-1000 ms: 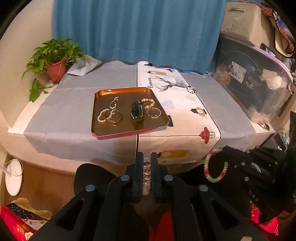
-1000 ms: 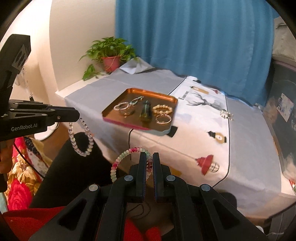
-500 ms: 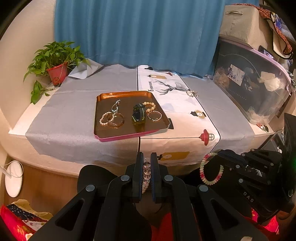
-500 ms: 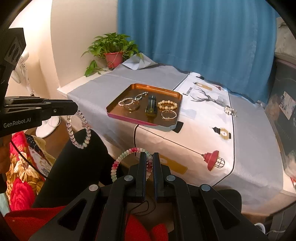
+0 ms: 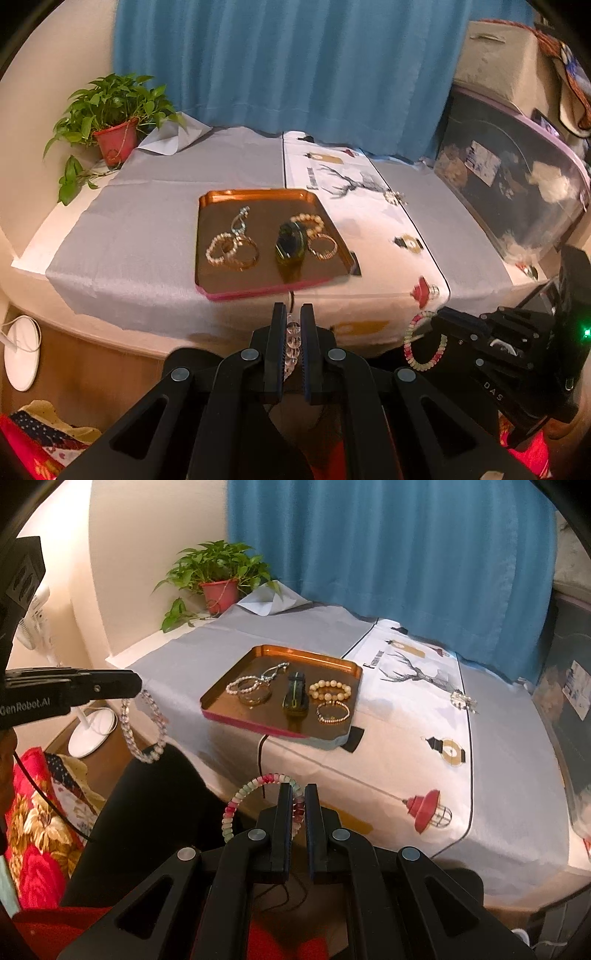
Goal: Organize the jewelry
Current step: 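Carry both bracelets over the copper tray with both tools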
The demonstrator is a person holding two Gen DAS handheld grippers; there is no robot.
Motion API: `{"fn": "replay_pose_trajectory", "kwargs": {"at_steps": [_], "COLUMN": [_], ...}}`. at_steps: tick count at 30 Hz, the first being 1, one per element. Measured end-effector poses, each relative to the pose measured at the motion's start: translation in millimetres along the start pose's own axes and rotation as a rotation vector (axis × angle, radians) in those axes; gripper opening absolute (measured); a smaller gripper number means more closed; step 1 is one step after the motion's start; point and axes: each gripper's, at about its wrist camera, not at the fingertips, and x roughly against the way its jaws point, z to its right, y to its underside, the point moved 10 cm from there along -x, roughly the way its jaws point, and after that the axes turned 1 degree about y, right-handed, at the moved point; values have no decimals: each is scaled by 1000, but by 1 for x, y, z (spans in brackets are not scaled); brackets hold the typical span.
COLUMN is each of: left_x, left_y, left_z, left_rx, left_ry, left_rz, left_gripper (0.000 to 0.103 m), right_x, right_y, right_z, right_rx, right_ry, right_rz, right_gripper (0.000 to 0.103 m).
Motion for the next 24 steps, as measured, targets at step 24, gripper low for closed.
{"fn": "replay_pose_trajectory", "kwargs": {"at_steps": [24], "left_x": [-188], "left_y": [-142], "left_z": [-74], "left_rx": [4], "left_ry": [-27], "left_rz": [-38], "left_gripper": [5], "right_x": [-213], "right_y": [-149], "right_z": [82], "right_rx": [-87], "right_ry": [5], "right_rz": [-39], "right_gripper": [7]}}
